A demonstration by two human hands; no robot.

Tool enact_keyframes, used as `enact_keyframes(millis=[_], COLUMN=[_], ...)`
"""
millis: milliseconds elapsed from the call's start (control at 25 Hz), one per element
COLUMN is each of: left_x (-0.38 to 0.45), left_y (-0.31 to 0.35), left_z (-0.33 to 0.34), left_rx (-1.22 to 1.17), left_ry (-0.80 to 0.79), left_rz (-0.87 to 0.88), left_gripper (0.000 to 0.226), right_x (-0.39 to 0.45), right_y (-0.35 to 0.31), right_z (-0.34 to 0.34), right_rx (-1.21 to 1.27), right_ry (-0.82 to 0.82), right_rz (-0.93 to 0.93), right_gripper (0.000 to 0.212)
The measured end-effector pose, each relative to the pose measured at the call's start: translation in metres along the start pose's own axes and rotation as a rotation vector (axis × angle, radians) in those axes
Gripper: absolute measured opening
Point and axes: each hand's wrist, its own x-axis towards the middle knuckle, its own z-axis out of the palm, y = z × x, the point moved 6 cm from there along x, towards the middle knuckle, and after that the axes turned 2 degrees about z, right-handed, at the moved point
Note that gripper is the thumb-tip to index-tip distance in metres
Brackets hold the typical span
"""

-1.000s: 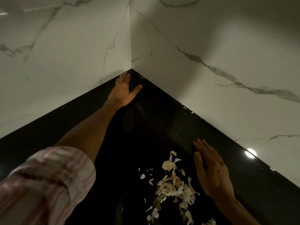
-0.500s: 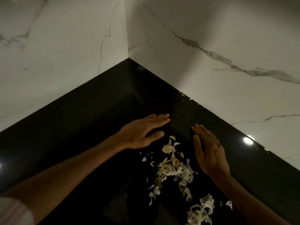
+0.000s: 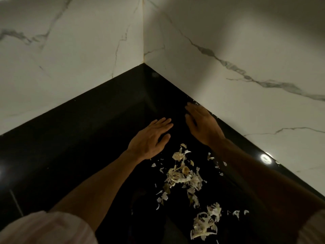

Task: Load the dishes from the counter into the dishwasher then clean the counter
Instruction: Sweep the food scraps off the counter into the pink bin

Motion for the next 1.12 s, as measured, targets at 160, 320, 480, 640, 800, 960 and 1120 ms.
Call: enact_keyframes(millis=[160,320,480,640,800,960,1120], left_x=[0.001,0.001,0.001,0.002,0.002,0.003,0.003], left_y=[0.002,0.001,-0.001,-0.005,-0.01,-0.011,-0.012], left_z=[-0.002,-0.002,-0.002,0.003,0.006,0.006,0.007], left_rx=[0.009,0.0,0.001,-0.004,-0.015,-0.025,-0.013], left_ry=[0.001,0.005,0.008,-0.001,-0.019,-0.02,-0.022], left_rz=[-0.014,-0.005,-0.024,-0.038,-0.06,-0.076,-0.091], left_gripper=[0.05,0.051,0.051,0.053,0.061,0.059,0.063], right_x=[0.062,0.05,0.003,0.002,-0.013,-0.033,-0.02], right_y=[0.01,0.024,0.019,0.038,0.042,0.025,0.041], right_z=[0.025,0.038,0.01,-0.024,0.015,-0.011,-0.013], right_rx=[-0.13,-0.137,0.094,0.106,0.146,0.318,0.113], right_ry=[-0.279,-0.258,-0.146,-0.023,-0.217,-0.183,-0.128], right_rz=[0.109,0.27,0.297,0.136,0.188,0.124,0.185], right_gripper=[0.07,0.069,0.041,0.033,0.053,0.049,0.052])
